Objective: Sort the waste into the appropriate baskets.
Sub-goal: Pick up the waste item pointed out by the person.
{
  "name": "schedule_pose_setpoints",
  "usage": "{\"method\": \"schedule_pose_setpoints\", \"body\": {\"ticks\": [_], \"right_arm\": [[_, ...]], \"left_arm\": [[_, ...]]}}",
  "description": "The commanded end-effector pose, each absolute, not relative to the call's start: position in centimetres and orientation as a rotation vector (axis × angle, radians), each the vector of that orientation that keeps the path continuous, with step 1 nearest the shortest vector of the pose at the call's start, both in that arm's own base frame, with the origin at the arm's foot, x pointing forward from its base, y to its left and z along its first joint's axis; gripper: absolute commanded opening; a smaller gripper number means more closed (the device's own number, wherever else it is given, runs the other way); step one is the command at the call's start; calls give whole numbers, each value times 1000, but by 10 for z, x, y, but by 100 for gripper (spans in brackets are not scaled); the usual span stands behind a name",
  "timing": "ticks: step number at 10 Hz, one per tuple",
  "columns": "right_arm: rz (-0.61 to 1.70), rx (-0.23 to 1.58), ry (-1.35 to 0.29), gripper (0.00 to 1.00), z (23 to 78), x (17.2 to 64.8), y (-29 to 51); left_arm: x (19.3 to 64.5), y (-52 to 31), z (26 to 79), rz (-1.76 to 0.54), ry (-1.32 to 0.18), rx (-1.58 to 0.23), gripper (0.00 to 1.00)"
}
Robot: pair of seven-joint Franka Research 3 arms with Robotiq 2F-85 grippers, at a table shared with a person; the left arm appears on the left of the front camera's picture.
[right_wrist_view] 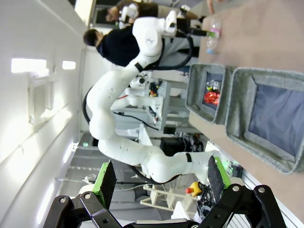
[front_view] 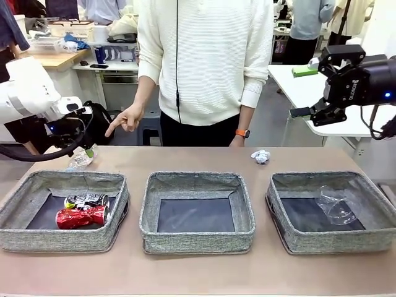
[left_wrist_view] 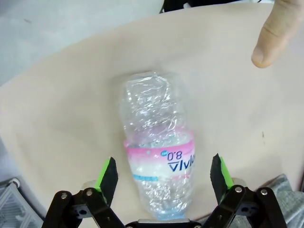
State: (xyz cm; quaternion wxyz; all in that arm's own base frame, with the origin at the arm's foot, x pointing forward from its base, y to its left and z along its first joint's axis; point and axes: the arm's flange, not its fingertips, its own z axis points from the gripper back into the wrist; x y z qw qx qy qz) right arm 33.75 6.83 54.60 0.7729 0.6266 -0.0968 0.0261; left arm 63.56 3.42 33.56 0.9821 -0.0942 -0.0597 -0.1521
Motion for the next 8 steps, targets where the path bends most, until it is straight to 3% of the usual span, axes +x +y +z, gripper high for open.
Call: {"method": "schedule_pose_setpoints", "body": {"ticks": [1, 5, 6, 7, 8], "right_arm": [[30, 1373, -220, 100, 550, 339, 70], [30, 1373, -220, 100, 550, 339, 70], [30, 1373, -220, 100, 550, 339, 70], [30, 1373, -220, 100, 550, 339, 70], [30, 1373, -220, 100, 550, 339, 70]], "left_arm": [[643, 33, 328, -319, -112, -179, 100], [647, 30, 324, -285, -109, -150, 100], [648, 30, 323, -288, -109, -134, 61], [646, 29, 322, -302, -101, -128, 41], [646, 29, 323, -304, -104, -129, 2]]}}
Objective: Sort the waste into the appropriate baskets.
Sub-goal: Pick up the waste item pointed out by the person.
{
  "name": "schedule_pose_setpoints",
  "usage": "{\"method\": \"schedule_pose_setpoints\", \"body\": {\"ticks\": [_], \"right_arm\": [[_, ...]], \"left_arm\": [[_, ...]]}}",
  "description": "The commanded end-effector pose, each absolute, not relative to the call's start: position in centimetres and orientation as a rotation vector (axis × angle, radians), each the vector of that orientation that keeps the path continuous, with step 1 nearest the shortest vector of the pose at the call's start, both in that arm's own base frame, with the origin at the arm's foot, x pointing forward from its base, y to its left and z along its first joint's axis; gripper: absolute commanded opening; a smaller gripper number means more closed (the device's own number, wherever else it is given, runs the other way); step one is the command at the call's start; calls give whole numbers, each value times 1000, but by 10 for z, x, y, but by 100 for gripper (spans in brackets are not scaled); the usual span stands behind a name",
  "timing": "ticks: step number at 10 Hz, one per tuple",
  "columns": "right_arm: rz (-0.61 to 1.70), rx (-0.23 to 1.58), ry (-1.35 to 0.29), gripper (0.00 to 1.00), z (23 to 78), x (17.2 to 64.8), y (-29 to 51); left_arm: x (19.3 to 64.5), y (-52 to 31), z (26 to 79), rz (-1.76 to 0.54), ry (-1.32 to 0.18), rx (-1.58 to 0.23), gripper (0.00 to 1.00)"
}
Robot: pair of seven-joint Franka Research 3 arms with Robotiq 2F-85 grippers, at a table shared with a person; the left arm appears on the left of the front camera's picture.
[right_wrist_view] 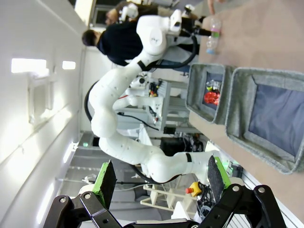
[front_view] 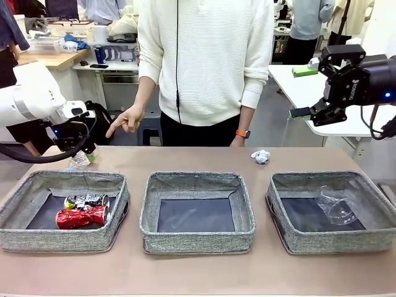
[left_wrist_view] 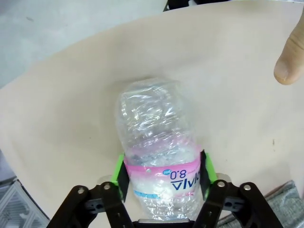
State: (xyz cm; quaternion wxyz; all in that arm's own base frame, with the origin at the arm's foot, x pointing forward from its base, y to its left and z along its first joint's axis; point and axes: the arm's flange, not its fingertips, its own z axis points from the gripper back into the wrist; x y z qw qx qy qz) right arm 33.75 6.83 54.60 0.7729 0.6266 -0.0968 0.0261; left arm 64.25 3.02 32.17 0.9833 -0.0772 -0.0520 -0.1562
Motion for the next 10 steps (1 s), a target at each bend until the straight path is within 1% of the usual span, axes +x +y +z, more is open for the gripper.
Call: {"method": "schedule_pose_setpoints", "body": {"ticks": [1, 3, 4, 5, 8, 9, 10], "right_arm": [[30, 1373, -220, 100, 550, 339, 70], [30, 1373, -220, 100, 550, 339, 70], [30, 1373, -220, 100, 550, 339, 70], [30, 1373, -220, 100, 550, 339, 70], [30, 1373, -220, 100, 550, 339, 70], [30, 1373, -220, 100, 550, 339, 70], [30, 1373, -220, 100, 550, 339, 70]], "left_arm": [[646, 28, 323, -302, -106, -129, 0], [645, 27, 324, -300, -101, -127, 0], [646, 28, 324, -277, -93, -131, 5], [645, 27, 325, -264, -91, -141, 0], [642, 29, 333, -249, -100, -133, 0], [640, 31, 343, -237, -113, -118, 0], [634, 34, 371, -209, -157, -124, 0]]}}
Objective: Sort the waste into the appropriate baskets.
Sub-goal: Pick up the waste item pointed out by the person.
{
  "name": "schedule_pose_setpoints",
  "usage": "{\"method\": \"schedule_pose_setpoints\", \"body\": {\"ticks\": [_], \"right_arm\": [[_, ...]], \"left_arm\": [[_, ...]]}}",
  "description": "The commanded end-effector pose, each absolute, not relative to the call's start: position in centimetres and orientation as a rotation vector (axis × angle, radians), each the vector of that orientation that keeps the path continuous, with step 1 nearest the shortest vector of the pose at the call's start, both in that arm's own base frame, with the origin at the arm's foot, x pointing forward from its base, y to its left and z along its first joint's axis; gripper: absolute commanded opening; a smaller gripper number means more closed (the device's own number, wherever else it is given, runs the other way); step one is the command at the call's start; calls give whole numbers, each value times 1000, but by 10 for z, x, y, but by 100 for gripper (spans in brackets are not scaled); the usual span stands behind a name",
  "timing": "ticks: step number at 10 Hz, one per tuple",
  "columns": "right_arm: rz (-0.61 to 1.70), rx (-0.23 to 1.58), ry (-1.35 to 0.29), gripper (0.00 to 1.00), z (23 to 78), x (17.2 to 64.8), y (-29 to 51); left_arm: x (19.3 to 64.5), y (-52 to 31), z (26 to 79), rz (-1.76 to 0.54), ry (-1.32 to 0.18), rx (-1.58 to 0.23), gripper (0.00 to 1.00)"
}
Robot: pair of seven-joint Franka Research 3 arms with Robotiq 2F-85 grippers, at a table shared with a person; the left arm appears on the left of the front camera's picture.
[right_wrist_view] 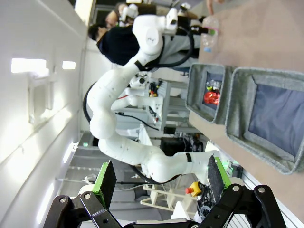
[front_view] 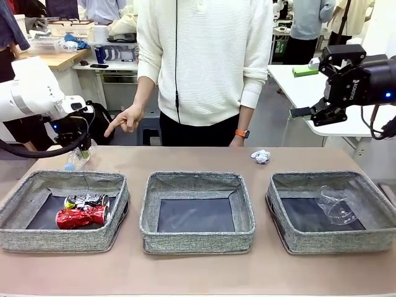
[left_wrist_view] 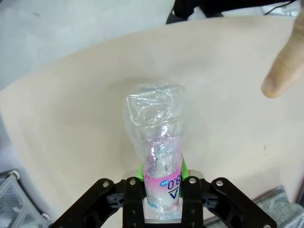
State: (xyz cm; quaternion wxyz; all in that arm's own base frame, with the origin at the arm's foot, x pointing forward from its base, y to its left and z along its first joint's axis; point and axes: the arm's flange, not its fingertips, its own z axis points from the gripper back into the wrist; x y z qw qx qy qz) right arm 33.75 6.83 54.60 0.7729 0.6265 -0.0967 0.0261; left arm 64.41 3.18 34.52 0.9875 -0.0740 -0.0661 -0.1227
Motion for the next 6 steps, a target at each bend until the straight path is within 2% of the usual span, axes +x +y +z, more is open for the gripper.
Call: {"method": "schedule_pose_setpoints", "body": {"ticks": [1, 3, 4, 6], "right_arm": [[30, 1373, -220, 100, 550, 339, 70], [30, 1373, -220, 100, 550, 339, 70], [30, 1373, -220, 100, 550, 339, 70], [30, 1373, -220, 100, 550, 339, 70]], "left_arm": [[616, 35, 421, -123, -183, -138, 0], [559, 30, 512, 24, -241, -230, 0], [527, 24, 537, 65, -181, -316, 0], [442, 4, 564, 181, -232, -304, 0]]}}
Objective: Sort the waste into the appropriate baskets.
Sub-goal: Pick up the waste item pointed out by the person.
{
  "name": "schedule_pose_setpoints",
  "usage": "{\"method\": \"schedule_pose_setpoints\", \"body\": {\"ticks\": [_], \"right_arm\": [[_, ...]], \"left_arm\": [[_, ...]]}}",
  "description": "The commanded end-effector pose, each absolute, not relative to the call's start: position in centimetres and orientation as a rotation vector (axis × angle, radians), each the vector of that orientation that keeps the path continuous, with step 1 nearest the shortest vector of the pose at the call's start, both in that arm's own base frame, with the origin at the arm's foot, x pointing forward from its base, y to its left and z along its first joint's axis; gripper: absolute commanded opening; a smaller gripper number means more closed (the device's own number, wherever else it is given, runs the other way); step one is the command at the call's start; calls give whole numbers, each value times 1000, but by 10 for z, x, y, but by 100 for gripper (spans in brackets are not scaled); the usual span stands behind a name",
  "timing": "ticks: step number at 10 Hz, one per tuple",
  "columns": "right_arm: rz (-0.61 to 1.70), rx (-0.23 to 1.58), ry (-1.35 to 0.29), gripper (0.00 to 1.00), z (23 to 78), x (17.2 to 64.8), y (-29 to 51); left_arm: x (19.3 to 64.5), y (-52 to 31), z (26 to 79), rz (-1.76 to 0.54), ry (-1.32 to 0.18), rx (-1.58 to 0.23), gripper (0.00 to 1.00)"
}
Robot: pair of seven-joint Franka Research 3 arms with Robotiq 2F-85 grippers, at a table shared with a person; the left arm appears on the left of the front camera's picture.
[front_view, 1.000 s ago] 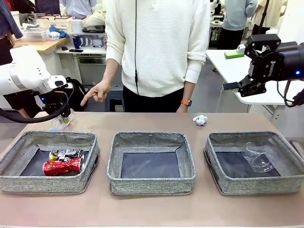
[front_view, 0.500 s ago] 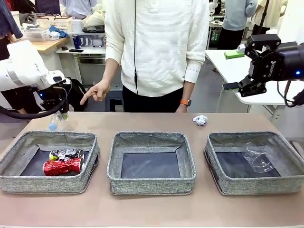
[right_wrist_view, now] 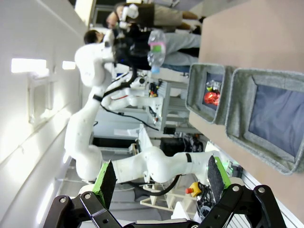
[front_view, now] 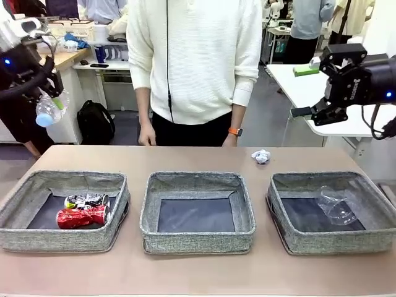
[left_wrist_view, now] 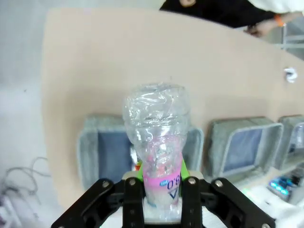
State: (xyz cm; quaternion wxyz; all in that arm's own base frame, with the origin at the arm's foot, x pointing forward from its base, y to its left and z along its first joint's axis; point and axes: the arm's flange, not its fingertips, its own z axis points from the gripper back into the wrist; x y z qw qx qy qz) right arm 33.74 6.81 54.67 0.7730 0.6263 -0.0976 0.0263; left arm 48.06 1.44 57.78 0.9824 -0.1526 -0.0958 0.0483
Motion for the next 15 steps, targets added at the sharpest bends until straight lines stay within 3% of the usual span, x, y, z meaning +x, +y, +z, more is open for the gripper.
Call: {"method": "schedule_pose_setpoints", "body": {"ticks": [1, 2, 6, 7, 10, 12, 15], "right_arm": [[30, 1373, -220, 100, 550, 339, 70], [30, 1373, -220, 100, 550, 339, 70], [30, 1373, -220, 100, 550, 339, 70], [30, 1373, -220, 100, 550, 339, 70], [30, 1373, -220, 100, 550, 339, 70], [30, 1373, -220, 100, 550, 339, 70], [30, 1373, -220, 100, 550, 339, 70]], "left_arm": [[401, -4, 562, 20, -240, -206, 0], [379, -11, 557, -50, -275, -181, 0], [402, -5, 574, 32, -216, -241, 0], [383, -8, 566, 3, -237, -208, 22], [377, -107, 605, 43, -250, -234, 22], [379, -194, 651, 160, -132, -147, 22], [374, -308, 700, 83, -137, -160, 22]]}}
